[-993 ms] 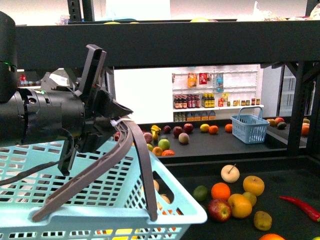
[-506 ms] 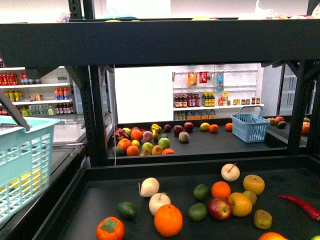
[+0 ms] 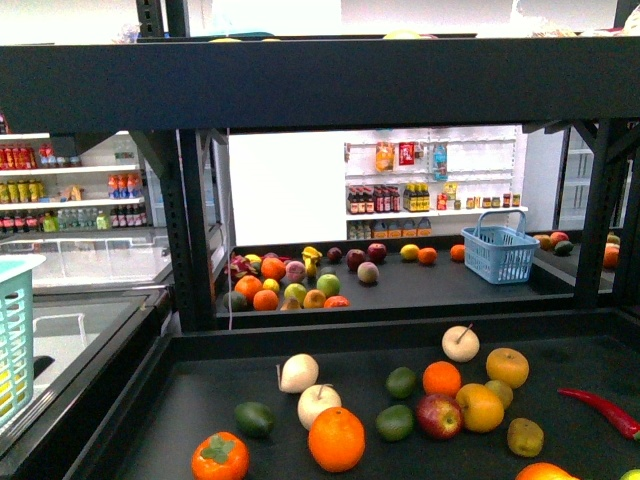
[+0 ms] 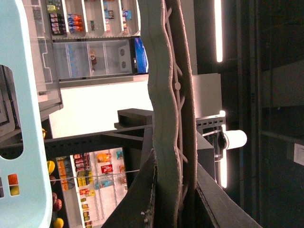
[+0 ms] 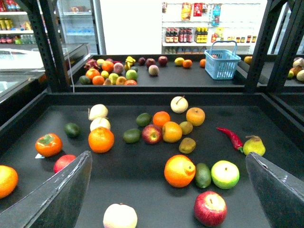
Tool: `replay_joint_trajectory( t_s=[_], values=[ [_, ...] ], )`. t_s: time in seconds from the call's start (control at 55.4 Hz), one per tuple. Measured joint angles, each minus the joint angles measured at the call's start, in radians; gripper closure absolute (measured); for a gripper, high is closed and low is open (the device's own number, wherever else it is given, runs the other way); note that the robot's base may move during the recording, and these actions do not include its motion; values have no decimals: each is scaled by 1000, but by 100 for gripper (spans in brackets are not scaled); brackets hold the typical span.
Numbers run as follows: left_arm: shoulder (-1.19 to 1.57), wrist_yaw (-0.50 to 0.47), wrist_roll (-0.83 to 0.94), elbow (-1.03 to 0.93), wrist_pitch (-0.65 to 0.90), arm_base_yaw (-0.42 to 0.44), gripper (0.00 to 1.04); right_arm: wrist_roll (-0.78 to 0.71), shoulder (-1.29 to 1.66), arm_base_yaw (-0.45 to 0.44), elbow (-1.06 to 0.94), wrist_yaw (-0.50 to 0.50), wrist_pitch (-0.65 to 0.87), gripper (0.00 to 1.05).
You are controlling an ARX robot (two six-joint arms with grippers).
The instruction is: Pick lemon from shelf
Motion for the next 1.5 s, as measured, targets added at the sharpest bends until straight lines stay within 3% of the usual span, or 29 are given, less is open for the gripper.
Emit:
replay_joint_trajectory(
  t_s=[0.668, 1.047, 1.156, 1.318, 1.499],
  values=[
    [95, -11, -27, -31, 40, 3, 93, 0, 0, 0, 0, 0, 0, 7],
    [95, -4, -24, -31, 44, 2, 28, 0, 0, 0, 0, 0, 0, 7],
    [84, -11, 60, -42, 8, -6, 9, 0, 0, 0, 0, 0, 0, 7],
    [19, -37, 167, -54, -168, -11, 8, 0, 0, 0, 0, 0, 0, 7],
    [-123, -107, 373, -54, -474, -21, 8, 0, 0, 0, 0, 0, 0, 7]
  ],
)
